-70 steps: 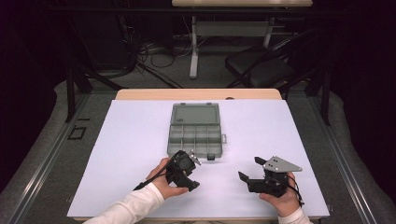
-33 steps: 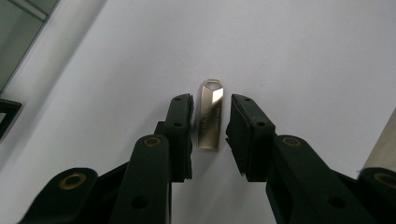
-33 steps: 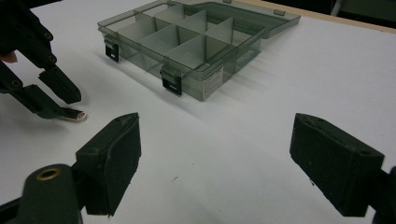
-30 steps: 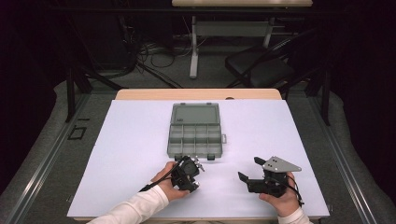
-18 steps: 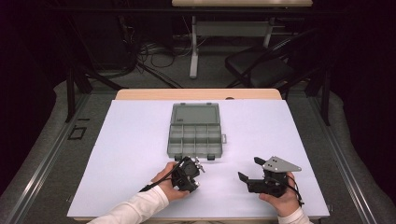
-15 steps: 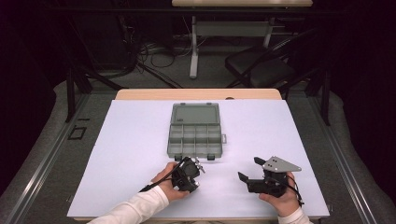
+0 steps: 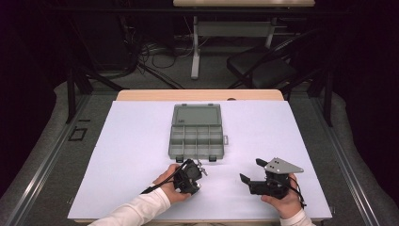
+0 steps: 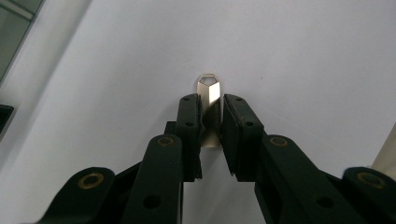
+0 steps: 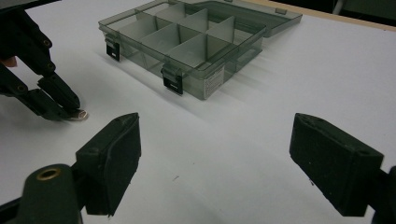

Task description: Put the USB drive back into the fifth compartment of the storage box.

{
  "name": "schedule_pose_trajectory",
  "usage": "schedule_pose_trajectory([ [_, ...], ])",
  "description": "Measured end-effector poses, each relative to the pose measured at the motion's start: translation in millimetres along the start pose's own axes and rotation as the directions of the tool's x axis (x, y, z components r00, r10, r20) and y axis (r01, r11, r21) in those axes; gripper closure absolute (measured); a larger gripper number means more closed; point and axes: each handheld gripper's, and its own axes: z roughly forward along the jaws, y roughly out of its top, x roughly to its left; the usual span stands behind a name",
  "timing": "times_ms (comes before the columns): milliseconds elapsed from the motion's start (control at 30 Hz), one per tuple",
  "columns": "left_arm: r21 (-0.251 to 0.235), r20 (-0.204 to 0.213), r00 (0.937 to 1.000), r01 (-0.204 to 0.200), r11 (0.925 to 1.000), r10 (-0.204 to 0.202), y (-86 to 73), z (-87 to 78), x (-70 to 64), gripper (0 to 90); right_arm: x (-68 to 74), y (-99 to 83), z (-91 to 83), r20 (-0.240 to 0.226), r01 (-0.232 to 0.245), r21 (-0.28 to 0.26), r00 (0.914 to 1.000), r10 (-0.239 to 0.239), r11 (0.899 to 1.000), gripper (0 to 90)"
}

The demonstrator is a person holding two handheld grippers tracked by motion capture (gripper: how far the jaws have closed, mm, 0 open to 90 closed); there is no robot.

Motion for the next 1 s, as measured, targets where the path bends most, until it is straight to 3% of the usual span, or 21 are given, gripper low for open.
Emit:
schedule_pose_trajectory([
  [1000, 0.008, 0.004, 1.0000, 0.000, 1.0000, 0.000, 1.0, -1.6, 2.4, 79.1, 0.2, 0.0, 0.4, -0.003, 0.001, 0.002, 1.0000, -0.001, 1.000, 16.5],
])
